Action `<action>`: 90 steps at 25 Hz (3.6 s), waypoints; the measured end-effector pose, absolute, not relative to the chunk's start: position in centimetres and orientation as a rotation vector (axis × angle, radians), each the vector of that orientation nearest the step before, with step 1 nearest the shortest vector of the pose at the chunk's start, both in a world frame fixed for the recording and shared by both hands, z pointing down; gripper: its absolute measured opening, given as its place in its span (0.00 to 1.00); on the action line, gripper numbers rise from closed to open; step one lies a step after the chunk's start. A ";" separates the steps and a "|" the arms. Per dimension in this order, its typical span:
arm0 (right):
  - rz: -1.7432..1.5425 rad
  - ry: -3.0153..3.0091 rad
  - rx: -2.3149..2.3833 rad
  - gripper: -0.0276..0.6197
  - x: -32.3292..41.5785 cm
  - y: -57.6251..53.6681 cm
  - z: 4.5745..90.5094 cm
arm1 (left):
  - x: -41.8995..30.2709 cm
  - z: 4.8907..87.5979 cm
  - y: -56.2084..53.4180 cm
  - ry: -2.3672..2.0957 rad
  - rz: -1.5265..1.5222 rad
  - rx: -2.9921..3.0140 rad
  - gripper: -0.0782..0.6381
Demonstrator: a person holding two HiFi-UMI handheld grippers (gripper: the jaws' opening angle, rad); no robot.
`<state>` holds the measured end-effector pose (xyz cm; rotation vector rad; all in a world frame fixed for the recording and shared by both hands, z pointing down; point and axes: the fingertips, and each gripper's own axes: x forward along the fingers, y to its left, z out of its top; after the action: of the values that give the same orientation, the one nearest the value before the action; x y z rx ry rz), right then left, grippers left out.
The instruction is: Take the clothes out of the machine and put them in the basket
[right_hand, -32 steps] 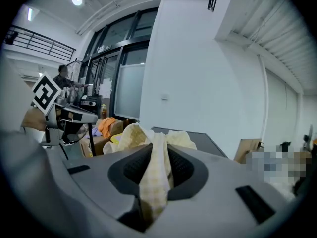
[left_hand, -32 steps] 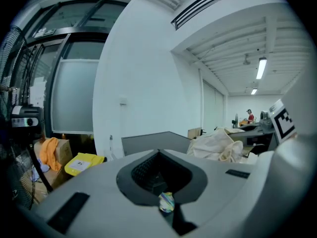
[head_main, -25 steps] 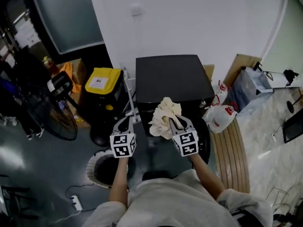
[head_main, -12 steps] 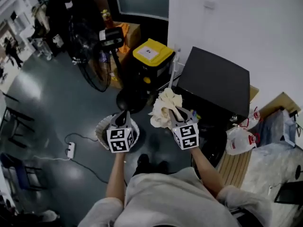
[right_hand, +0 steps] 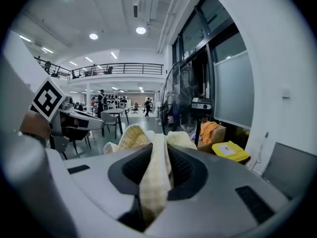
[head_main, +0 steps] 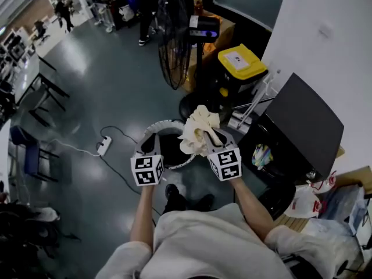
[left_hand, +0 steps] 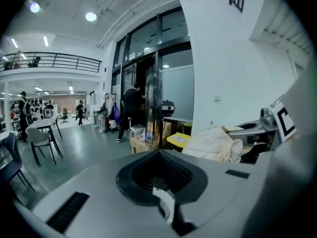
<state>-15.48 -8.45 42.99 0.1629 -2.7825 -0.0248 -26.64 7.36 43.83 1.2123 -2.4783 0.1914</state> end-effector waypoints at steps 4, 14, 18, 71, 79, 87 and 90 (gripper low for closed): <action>-0.028 -2.749 0.082 0.17 -19.9 -4.7 44.6 | -30.1 44.9 11.3 -2.495 0.154 1.136 0.13; -0.012 -2.666 0.054 0.17 -28.9 2.8 48.9 | -39.5 48.9 18.5 -2.444 0.099 1.097 0.13; 0.020 -2.647 0.083 0.17 -30.9 3.9 51.0 | -42.0 50.8 19.4 -2.412 0.106 1.117 0.13; 0.108 -2.469 0.028 0.20 -37.5 1.3 67.5 | -44.6 61.7 17.1 -2.326 0.068 0.991 0.13; 0.083 -2.618 0.096 0.13 -35.8 -0.7 56.4 | -44.6 52.9 15.4 -2.420 0.068 1.076 0.13; 0.047 -2.709 0.155 0.08 -33.9 -2.8 48.3 | -43.5 45.7 13.9 -2.481 0.058 1.181 0.13; 0.040 -2.747 0.173 0.08 -33.3 -2.8 45.8 | -43.0 43.8 13.5 -2.489 0.069 1.232 0.13</action>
<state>-33.26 -2.78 45.77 0.1731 -2.7468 0.0398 -43.01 13.45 43.81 1.2322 -2.4888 0.0692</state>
